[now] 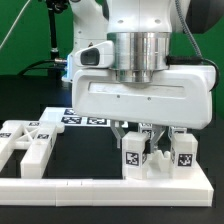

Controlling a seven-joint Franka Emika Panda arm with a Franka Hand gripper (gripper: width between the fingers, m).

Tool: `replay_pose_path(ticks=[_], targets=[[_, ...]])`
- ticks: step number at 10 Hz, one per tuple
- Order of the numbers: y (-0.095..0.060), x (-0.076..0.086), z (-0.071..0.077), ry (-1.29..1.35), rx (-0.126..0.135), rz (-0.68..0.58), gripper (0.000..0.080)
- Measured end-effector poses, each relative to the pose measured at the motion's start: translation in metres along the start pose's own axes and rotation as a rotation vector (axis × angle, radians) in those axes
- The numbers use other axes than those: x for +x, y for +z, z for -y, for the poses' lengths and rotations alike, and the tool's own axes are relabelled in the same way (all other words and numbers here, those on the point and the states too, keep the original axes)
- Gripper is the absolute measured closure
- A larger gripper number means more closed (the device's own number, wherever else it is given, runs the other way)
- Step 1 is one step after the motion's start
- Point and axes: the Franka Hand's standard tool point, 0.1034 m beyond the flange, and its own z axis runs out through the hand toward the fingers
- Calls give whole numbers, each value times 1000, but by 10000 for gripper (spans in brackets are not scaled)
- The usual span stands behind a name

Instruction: Assemble chair

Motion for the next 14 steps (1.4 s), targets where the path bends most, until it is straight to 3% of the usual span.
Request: replay_pose_path(ticks=[2,6,9,14], targets=[[0,0,0,162,-2,3,515],[1,1,7,786,-69,54,514],[3,2,11,1149,-82,56,514],[3,0,5,1227,-97,39,512]])
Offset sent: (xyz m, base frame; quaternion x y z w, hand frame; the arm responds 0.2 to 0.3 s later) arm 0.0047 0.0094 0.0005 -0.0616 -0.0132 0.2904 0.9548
